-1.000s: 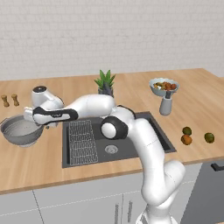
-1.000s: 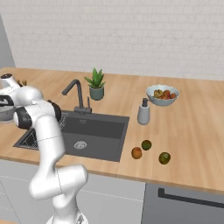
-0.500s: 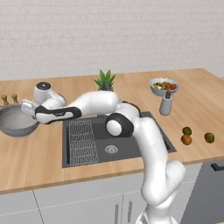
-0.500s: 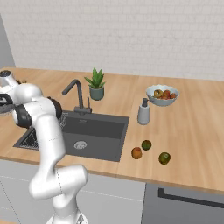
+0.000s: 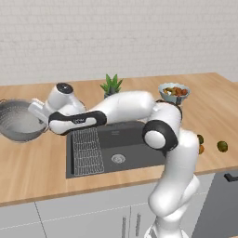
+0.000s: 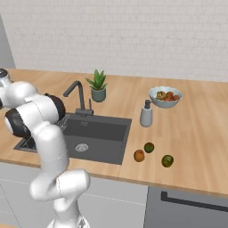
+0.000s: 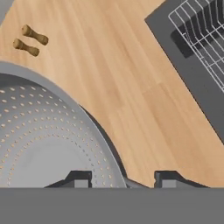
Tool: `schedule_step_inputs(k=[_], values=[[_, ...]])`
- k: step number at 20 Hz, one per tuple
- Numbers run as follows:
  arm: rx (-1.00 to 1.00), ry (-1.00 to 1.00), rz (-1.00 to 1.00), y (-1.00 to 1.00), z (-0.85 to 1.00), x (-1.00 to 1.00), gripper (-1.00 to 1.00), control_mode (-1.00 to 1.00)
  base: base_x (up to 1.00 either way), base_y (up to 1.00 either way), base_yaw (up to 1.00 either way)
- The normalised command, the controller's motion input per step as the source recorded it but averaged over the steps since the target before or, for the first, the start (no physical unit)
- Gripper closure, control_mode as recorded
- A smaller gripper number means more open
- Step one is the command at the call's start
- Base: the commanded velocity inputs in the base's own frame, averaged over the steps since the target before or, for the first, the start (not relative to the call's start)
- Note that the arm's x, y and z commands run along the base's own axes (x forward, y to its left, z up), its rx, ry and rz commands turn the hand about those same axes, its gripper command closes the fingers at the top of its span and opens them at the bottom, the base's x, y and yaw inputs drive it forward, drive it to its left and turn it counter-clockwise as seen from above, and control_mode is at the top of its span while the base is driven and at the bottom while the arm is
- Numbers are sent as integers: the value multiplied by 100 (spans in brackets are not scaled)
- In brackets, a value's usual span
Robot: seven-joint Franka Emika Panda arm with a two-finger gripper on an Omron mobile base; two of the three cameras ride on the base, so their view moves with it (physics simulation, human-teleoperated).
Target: Put the colander in the sink, put the kiwi, mango, peach in the colander, and turn on the sink faucet and pour water over the colander.
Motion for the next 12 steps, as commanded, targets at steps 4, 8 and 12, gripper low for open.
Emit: schedule_step_inputs(k=[4, 8, 12], values=[[29, -11, 0, -73, 86, -100, 100, -100, 0, 0, 0], [21, -10, 0, -87, 96, -100, 100, -100, 0, 0, 0], [-2, 0, 0, -99, 78, -100, 100, -100, 0, 0, 0]])
